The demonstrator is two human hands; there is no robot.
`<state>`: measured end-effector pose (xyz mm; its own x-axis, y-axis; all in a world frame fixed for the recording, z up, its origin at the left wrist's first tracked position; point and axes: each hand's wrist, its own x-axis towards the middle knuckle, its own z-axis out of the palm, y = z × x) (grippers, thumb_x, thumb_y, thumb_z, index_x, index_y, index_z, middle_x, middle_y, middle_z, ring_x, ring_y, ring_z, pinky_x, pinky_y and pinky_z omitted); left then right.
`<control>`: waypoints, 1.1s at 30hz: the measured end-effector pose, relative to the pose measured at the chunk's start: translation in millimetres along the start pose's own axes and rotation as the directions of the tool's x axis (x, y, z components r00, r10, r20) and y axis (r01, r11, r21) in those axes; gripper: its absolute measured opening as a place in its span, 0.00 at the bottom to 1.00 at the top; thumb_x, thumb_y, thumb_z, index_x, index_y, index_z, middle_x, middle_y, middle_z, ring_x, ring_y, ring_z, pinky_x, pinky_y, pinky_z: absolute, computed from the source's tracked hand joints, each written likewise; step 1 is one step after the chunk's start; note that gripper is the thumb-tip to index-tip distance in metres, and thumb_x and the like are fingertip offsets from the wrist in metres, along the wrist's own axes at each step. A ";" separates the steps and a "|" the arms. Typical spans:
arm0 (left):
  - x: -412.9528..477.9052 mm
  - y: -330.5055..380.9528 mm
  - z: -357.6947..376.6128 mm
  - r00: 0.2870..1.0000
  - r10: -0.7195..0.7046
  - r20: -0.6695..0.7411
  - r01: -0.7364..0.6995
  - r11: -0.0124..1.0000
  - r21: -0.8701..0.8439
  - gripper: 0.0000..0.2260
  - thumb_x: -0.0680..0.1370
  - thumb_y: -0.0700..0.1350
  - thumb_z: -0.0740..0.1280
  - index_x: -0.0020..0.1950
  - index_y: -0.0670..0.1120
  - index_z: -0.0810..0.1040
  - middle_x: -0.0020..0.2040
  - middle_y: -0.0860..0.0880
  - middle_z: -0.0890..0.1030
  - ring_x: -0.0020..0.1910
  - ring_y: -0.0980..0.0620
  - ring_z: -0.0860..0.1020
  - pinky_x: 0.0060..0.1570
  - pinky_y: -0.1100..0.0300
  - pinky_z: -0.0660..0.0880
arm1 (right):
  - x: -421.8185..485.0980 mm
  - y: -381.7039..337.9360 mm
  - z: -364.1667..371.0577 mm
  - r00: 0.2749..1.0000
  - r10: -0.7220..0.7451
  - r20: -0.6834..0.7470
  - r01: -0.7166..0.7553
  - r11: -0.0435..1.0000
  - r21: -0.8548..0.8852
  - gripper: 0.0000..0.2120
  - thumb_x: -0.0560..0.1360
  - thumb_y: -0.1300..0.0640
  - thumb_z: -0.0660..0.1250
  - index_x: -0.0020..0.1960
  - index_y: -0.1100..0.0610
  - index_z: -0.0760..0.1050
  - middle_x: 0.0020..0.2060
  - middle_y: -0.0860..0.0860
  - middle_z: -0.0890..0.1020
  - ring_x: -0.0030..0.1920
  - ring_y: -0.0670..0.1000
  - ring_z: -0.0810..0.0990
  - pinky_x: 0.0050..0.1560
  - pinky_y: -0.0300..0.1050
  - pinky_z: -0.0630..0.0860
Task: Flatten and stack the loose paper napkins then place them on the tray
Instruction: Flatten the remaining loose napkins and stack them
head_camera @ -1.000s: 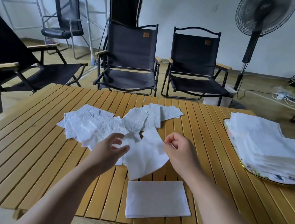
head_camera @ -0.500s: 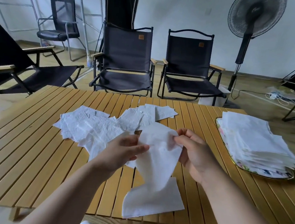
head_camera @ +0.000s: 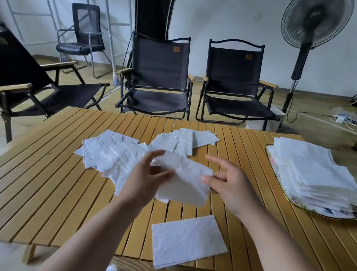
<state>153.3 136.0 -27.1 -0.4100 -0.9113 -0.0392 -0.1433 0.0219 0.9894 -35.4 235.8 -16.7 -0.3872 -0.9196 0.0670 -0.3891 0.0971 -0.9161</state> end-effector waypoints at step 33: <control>-14.1 -4.5 -20.7 0.885 -0.254 0.391 0.047 0.883 0.466 0.05 0.79 0.46 0.70 0.48 0.45 0.83 0.34 0.54 0.83 0.31 0.58 0.75 0.32 0.65 0.70 | -2.1 13.4 -13.3 0.942 0.264 0.207 -0.202 0.940 -0.276 0.04 0.78 0.54 0.71 0.47 0.54 0.81 0.39 0.52 0.86 0.36 0.50 0.81 0.37 0.43 0.79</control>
<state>178.4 140.3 -28.0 -0.6786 -0.6510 -0.3402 -0.5660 0.1683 0.8071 -50.9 244.1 -23.8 -0.2943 -0.9196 -0.2602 -0.5178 0.3823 -0.7654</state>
